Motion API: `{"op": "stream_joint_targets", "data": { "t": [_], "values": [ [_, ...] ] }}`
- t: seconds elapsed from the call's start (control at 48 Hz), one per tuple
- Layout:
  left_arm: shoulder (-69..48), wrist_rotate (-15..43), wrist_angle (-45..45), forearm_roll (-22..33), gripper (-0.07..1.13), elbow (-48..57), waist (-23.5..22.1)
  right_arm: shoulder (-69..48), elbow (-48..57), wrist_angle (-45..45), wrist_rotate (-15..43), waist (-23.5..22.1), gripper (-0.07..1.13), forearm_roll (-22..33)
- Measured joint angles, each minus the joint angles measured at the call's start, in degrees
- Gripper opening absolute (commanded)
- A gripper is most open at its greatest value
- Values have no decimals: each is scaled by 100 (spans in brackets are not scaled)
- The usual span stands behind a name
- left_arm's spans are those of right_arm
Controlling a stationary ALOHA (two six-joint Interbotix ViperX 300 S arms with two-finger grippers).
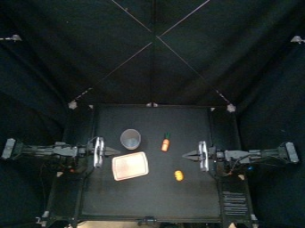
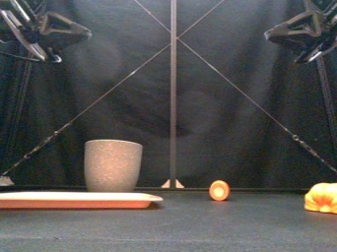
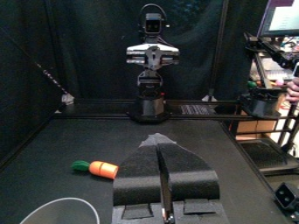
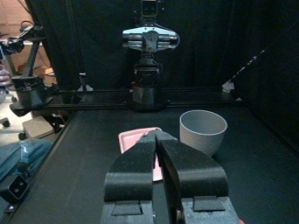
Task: Pick the carrot then place it in the grey bowl
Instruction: Pick the carrot
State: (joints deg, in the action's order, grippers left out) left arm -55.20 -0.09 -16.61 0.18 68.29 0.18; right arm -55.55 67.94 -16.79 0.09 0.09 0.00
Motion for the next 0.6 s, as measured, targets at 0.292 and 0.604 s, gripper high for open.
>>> {"op": "stream_joint_targets", "data": {
  "t": [0.292, 0.604],
  "values": [
    [-62, 18, -26, -9, -3, 149, 413, 870, 202, 26, 343, -343, 4, -501],
    [-88, 26, -26, -18, -3, 158, 404, 2180, -272, 35, 1143, -940, 32, -1529]
  ]
}}
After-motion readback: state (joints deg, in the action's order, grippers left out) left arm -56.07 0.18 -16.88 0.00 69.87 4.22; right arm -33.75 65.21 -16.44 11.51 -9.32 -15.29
